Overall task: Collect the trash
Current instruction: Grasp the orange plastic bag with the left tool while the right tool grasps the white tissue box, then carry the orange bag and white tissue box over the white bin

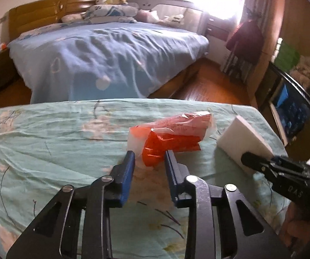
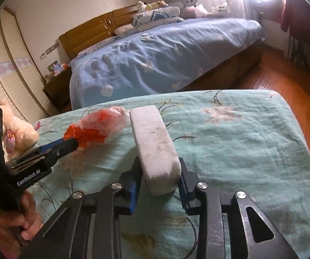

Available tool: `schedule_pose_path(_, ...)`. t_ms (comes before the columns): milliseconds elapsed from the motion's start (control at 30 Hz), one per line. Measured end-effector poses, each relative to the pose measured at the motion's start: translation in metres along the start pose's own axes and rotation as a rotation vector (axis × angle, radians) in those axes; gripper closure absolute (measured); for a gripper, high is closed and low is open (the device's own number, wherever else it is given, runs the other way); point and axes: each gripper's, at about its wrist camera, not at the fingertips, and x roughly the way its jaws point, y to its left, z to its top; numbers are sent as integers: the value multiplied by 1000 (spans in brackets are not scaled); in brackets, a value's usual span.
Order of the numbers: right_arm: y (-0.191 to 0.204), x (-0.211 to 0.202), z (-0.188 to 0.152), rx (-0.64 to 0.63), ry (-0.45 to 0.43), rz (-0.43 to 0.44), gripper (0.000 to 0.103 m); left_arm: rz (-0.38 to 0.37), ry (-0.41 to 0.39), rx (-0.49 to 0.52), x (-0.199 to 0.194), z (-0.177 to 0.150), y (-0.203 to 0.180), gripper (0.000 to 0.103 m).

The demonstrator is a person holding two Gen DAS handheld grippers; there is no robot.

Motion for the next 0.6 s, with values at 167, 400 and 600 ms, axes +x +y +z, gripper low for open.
schedule_pose_path(167, 1, -12, -11, 19, -9, 10, 74, -9, 14, 27, -9, -7, -13, 88)
schedule_pose_path(400, 1, -48, -46, 39, -4, 39, 74, -21, 20, -18, -54, -44, -41, 90)
schedule_pose_path(600, -3, -87, -79, 30, -20, 51, 74, 5, 9, -43, -90, -80, -67, 90)
